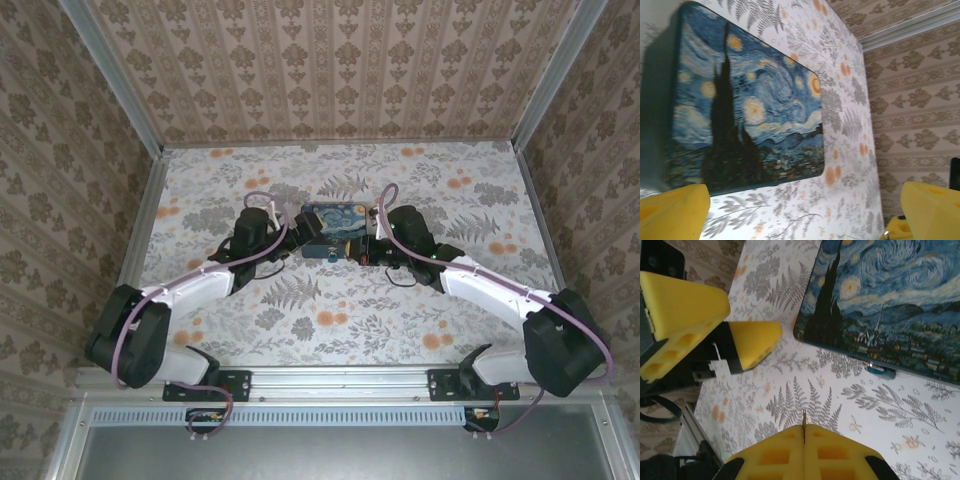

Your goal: Unlock the padlock with the key

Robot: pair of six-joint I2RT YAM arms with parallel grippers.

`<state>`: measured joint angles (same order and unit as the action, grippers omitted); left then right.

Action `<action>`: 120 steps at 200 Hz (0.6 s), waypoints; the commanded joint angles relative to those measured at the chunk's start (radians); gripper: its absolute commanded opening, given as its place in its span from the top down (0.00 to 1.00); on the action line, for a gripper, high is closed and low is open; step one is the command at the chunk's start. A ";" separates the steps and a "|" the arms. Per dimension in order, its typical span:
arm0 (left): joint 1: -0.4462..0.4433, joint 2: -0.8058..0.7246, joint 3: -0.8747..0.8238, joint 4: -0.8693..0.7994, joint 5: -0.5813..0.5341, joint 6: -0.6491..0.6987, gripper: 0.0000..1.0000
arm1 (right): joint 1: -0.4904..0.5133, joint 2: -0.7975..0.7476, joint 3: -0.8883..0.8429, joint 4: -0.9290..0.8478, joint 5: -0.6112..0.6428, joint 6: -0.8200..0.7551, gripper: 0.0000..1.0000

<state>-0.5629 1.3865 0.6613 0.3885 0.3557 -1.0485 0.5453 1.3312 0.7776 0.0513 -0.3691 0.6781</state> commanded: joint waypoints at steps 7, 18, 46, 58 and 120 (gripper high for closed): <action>-0.006 0.028 -0.006 0.138 0.028 -0.109 0.00 | -0.014 0.017 0.077 -0.051 0.049 0.004 1.00; -0.006 0.022 -0.006 0.119 0.022 -0.095 0.00 | -0.013 0.008 0.070 -0.096 0.048 -0.018 1.00; -0.006 -0.012 -0.006 0.033 -0.009 -0.038 0.00 | 0.000 -0.035 -0.006 -0.203 0.057 -0.057 1.00; -0.006 -0.019 -0.007 0.008 -0.023 -0.019 0.00 | 0.017 -0.046 -0.042 -0.237 0.073 -0.066 1.00; -0.006 -0.018 0.021 -0.081 -0.035 0.053 0.00 | 0.135 0.091 -0.067 -0.410 0.288 -0.145 1.00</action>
<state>-0.5644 1.3899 0.6613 0.3592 0.3363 -1.0496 0.6624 1.3483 0.7189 -0.2703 -0.1898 0.5755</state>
